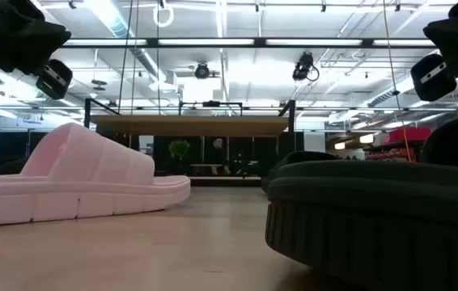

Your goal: Pick and place slides into the shelf

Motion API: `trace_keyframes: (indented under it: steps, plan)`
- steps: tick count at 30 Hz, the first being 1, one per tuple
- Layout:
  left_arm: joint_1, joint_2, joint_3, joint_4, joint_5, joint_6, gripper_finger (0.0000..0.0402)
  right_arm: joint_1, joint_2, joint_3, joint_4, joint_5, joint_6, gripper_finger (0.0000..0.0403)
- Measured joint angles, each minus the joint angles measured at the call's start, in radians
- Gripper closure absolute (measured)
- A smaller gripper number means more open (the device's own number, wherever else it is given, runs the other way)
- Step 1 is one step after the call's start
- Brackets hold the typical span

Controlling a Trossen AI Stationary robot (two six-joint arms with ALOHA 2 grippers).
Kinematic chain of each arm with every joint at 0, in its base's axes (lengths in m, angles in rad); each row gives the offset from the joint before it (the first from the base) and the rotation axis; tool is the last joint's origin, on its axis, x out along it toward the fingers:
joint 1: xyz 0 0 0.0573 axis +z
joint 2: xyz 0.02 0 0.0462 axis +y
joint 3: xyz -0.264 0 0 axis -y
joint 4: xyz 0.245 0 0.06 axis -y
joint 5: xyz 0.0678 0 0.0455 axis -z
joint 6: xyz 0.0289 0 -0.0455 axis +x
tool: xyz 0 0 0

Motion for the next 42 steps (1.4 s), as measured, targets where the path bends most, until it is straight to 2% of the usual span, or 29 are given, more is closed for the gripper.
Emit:
trace_keyframes:
  steps: [13, 24, 33, 42]
  plan:
    - [0.000, 0.000, 0.000, 0.000, 0.000, 0.000, 0.0378, 0.000, 0.000, 0.000, 0.000, 0.000, 0.000, 0.0378]
    - [0.000, 0.000, 0.000, 0.000, 0.000, 0.001, 0.0365, 0.000, 0.000, 0.000, 0.000, 0.000, 0.000, 0.0378]
    - [0.000, 0.000, 0.000, 0.000, 0.000, 0.000, 0.0378, 0.000, 0.000, 0.000, 0.000, 0.000, 0.000, 0.0378]
    - [0.000, 0.000, 0.000, 0.000, 0.000, 0.000, 0.0366, 0.000, 0.000, 0.000, 0.000, 0.000, 0.000, 0.0378]
